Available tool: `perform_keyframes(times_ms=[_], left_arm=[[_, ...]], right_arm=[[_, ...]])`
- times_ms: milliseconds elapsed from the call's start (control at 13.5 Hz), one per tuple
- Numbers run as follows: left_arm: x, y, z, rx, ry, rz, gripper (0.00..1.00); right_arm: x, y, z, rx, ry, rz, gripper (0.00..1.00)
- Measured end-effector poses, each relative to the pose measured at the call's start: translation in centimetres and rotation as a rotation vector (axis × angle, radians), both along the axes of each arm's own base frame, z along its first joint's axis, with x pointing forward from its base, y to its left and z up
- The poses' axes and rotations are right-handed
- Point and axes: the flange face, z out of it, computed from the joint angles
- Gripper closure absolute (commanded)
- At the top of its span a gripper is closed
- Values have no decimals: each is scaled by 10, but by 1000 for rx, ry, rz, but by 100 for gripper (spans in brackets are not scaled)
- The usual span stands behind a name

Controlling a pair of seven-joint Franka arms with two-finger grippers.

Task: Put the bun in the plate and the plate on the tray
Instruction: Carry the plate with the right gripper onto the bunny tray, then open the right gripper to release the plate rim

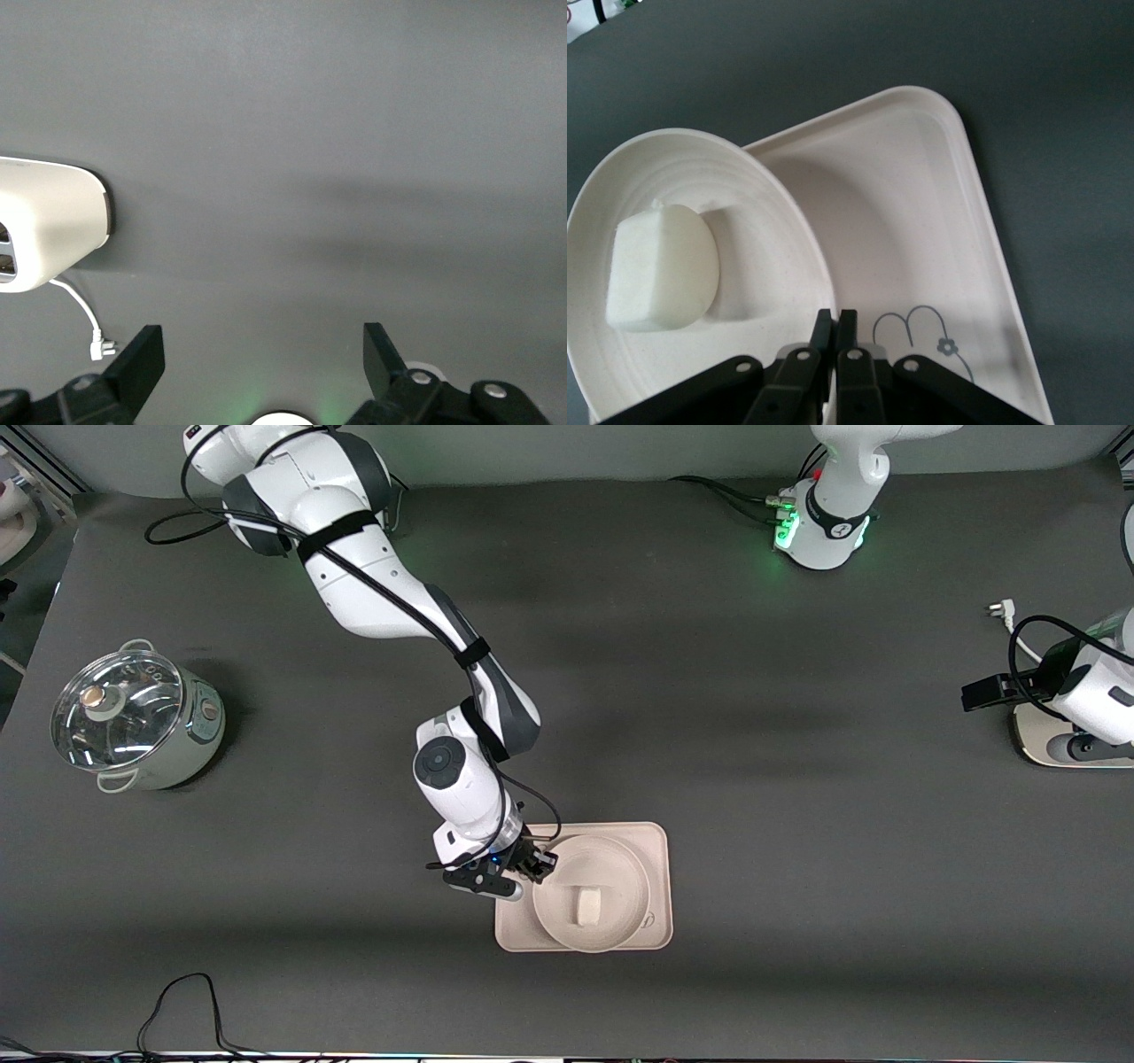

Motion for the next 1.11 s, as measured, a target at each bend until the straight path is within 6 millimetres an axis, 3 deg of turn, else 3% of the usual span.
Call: perform_keyframes(times_ms=[74, 148, 223, 297, 371, 816, 965, 1113], left_arm=[[0, 2, 0, 0, 0, 3, 0], [0, 4, 0, -1, 0, 4, 0], [0, 5, 0, -1, 1, 3, 0], [0, 6, 0, -1, 1, 2, 0], [0, 6, 0, -2, 1, 2, 0], [0, 7, 0, -3, 2, -3, 0], [0, 7, -1, -3, 2, -5, 0], [0, 9, -1, -4, 4, -7, 0]], right_arm=[[-1, 2, -5, 2, 1, 1, 95], [-2, 4, -7, 4, 3, 4, 69], [-2, 5, -6, 7, 2, 5, 29], [-2, 6, -5, 9, 1, 5, 6], [-2, 6, -4, 10, -1, 5, 0], [0, 10, 15, 10, 19, 13, 0], [0, 10, 43, 1, 60, 23, 0], [-2, 9, 91, -25, 103, 51, 0]])
